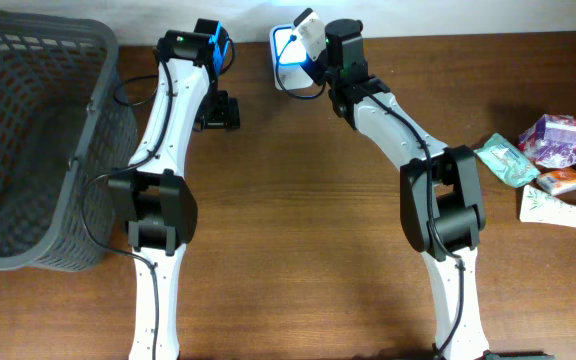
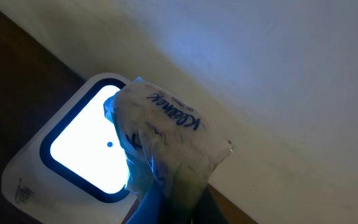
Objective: Scan the item barcode
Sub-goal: 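Hold the tissue pack against the lit scanner window, then carry the tissue pack to the far right pile and release it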
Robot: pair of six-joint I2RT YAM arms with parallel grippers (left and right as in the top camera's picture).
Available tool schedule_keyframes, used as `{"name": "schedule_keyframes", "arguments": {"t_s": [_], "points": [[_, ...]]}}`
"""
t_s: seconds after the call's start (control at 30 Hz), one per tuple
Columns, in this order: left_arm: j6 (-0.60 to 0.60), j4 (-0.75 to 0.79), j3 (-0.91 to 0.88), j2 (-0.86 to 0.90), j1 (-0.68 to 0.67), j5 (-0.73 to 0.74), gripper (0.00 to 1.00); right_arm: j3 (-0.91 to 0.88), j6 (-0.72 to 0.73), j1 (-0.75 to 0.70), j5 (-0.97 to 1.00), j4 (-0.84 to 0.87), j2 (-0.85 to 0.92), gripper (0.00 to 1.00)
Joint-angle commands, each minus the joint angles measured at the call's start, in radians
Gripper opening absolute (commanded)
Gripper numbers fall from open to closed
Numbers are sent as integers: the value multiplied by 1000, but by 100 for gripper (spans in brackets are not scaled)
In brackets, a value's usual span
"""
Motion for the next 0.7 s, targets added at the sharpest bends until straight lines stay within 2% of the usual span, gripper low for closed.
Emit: {"name": "schedule_keyframes", "arguments": {"t_s": [0.0, 0.3, 0.4, 0.43, 0.47, 0.5, 0.6, 0.67], "points": [[-10, -1, -3, -14, 5, -7, 99, 21, 0, 3, 15, 5, 5, 4], [-10, -1, -3, -14, 5, -7, 99, 48, 18, -2, 175, -26, -145, 4], [-10, -1, -3, -14, 5, -7, 99, 48, 222, -55, 252, -125, -261, 4], [-10, -1, -3, -14, 5, -7, 99, 48, 289, -86, 251, -184, -298, 4], [-10, -1, -3, -14, 5, -7, 99, 48, 409, -164, 252, -350, -362, 4], [-10, -1, -3, -14, 5, -7, 99, 48, 439, -200, 251, -418, -381, 4], [-10, -1, -3, -14, 5, -7, 99, 48, 603, -366, 246, -780, -423, 4], [-10, -1, -3, -14, 5, -7, 99, 48, 638, -480, 229, -1047, -423, 4]]}}
